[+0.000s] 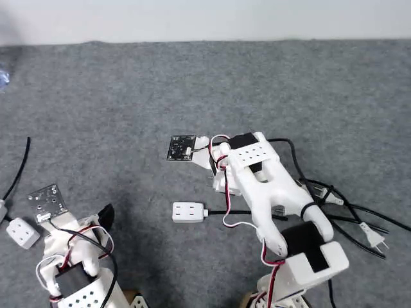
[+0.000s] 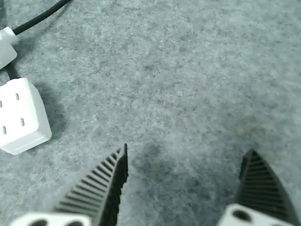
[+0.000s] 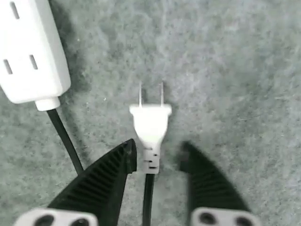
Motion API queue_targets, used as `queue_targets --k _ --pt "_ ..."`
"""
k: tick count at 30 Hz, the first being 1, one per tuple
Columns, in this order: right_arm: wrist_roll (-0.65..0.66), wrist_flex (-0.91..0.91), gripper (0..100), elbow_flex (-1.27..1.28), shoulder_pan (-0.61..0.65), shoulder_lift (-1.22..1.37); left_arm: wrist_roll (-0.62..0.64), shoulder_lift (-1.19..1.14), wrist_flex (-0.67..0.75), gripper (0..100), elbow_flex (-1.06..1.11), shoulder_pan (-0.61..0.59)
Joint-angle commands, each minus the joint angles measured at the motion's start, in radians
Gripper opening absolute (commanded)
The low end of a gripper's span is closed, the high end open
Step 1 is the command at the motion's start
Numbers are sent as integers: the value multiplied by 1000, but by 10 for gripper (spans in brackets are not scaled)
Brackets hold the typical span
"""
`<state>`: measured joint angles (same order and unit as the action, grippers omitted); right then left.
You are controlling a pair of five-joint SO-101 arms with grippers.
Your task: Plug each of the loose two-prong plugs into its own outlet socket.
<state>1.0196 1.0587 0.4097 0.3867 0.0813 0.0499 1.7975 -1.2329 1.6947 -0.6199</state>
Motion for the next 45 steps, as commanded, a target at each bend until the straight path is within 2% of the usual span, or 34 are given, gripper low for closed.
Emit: queue_targets --k 1,9,19,21,23,25,27,29,33,35,39,42,45 --pt "12 -12 285 -9 -7 4 -3 6 -8 357 -12 6" --pt "14 -21 225 -15 12 39 -3 6 -8 357 -12 6" --pt "14 -108 214 -17 19 147 -5 6 -8 357 -12 6" --pt "14 -101 142 -37 24 148 -5 6 -8 357 -12 6" --pt "12 -94 7 -60 24 148 -5 6 -8 357 -12 6" --pt "11 -56 35 -89 25 147 -5 6 -8 357 -12 6" --pt "11 2 1 -126 36 145 -5 6 -8 357 -12 6" --pt "9 67 9 -153 58 125 -5 6 -8 357 -12 6" --pt "-17 160 9 -163 139 7 -3 6 -3 357 -12 21" --pt "-77 179 9 -163 189 -70 -2 6 -2 357 -13 107" --pt "-173 197 9 -161 280 -180 11 8 48 357 -13 384" --pt "-219 209 9 -163 314 -200 97 8 117 359 -16 486" --pt "-252 205 9 -164 325 -209 109 8 199 359 -12 546"
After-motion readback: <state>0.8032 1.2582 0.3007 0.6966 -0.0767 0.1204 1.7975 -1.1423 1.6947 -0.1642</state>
